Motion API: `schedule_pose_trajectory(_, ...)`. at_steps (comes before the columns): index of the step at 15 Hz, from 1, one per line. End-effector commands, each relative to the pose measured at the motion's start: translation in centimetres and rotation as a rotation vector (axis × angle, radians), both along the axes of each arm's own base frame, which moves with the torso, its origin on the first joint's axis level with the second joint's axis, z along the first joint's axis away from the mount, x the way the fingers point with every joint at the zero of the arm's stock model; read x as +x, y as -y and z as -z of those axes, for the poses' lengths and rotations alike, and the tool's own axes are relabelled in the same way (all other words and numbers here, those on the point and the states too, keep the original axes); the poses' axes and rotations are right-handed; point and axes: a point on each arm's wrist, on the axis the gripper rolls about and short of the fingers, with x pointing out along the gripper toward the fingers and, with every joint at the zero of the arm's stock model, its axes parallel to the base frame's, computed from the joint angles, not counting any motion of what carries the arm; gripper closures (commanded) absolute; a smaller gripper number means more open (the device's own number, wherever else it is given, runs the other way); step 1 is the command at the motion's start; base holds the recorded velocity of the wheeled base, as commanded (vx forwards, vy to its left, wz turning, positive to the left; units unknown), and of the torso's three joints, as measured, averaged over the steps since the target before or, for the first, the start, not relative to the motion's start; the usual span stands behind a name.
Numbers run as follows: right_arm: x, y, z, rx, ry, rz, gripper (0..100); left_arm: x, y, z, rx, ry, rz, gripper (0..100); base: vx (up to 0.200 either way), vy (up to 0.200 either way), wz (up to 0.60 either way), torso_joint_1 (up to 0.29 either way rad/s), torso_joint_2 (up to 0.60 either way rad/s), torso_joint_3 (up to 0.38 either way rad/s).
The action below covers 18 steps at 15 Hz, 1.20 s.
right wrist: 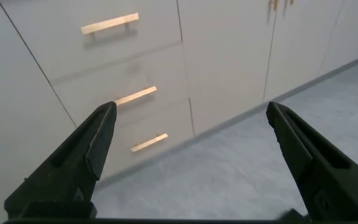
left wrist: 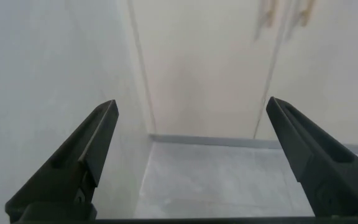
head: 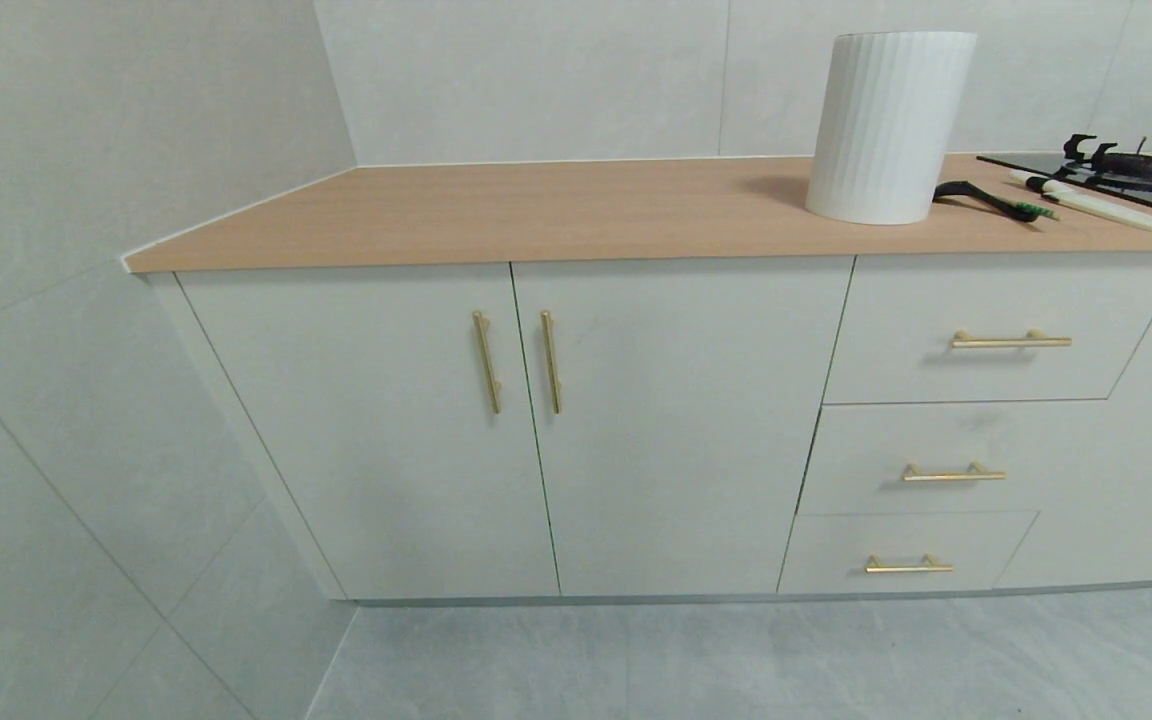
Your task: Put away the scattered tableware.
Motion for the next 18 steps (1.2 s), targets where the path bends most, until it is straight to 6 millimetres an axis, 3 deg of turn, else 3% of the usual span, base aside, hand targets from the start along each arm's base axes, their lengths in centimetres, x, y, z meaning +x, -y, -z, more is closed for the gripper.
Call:
schedule_pose_trajectory(1, 1.19, -0.14, 2.46, -0.055, -0.012, -0.056, 0, 0.05, 0.16, 0.55, 0.003, -0.006, 0.068, 0, 0.0, 0.0, 0.0, 0.0, 0.0, 0.0)
schedule_pose_trajectory(5, 1.54, -0.34, 2.54, -0.09, -0.066, -0.18, 0, 0.1, 0.2, 0.72, -0.036, -0.009, 0.085, 0, 0.0, 0.0, 0.0, 0.0, 0.0, 0.0)
schedule_pose_trajectory(11, 1.32, -0.48, 2.57, -0.09, -0.032, -0.228, 0, 0.1, 0.2, 0.72, -0.033, -0.009, 0.085, 0, 0.0, 0.0, 0.0, 0.0, 0.0, 0.0)
schedule_pose_trajectory(14, 1.4, -1.11, 3.19, -0.11, -0.079, -0.514, 0, 0.1, 0.2, 0.72, -0.033, -0.009, 0.085, 0, 0.0, 0.0, 0.0, 0.0, 0.0, 0.0)
schedule_pose_trajectory(18, 1.4, -1.08, 3.06, -0.092, -0.063, -0.501, 0, 0.1, 0.2, 0.72, -0.04, -0.009, 0.085, 0, 0.0, 0.0, 0.0, 0.0, 0.0, 0.0)
